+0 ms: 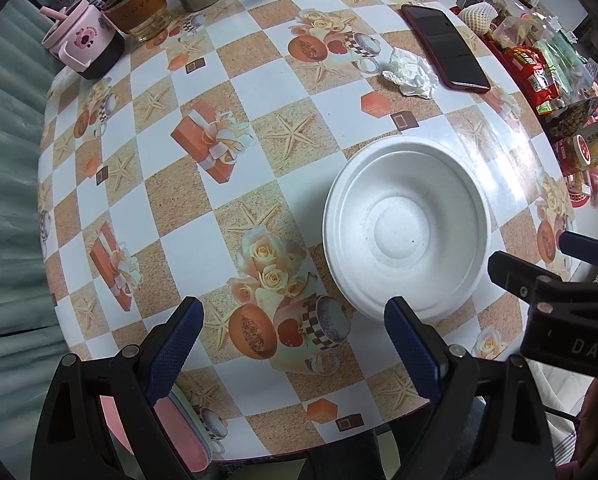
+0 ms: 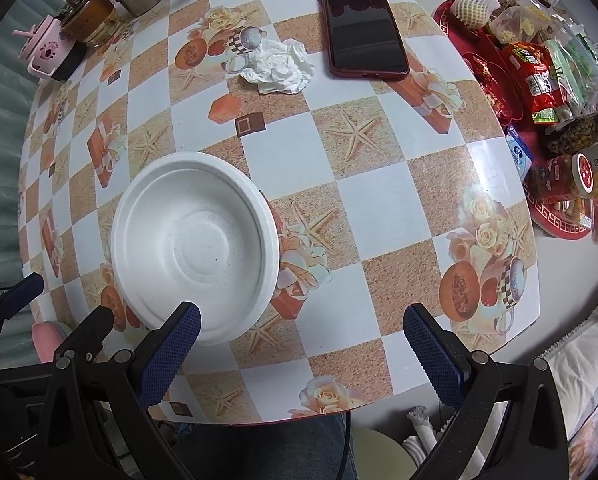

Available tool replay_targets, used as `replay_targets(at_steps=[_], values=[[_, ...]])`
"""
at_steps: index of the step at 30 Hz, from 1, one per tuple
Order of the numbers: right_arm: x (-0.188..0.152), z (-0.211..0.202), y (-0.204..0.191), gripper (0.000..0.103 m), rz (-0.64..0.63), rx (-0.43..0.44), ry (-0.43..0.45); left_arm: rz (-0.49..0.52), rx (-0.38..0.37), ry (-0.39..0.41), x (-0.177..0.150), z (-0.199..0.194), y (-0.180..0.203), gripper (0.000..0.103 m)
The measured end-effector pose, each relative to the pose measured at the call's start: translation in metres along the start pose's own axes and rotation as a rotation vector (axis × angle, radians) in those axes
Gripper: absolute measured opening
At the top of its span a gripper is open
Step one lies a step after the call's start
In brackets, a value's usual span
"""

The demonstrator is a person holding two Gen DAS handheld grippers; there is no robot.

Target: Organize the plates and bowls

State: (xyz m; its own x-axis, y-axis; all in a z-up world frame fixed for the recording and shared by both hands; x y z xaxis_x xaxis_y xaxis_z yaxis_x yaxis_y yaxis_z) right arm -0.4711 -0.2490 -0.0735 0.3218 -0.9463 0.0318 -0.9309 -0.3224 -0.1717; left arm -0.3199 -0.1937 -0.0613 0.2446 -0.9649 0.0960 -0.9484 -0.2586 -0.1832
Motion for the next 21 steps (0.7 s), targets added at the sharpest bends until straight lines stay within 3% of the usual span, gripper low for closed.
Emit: replay_targets(at_steps=[21], values=[[0.019,0.017,0.015,0.102,0.008,-0.03,-0.035,-0.056,0.005,-0.021,0.029,0.024,0.003,0.094]])
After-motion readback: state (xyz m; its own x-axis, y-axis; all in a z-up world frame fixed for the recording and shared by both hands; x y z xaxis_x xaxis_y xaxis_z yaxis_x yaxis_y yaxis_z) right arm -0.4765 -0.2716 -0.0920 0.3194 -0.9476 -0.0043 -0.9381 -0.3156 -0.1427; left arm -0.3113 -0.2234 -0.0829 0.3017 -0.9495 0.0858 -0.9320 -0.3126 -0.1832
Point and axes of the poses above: each gripper's, at about its wrist camera, not at the fingertips, and z roughly the way its jaws point, y to its right, x to its top, the point moved 9 cm from there along z, roughly the way its jaws point, and after that the axes turned 7 degrees about x, right-handed, at the moved point
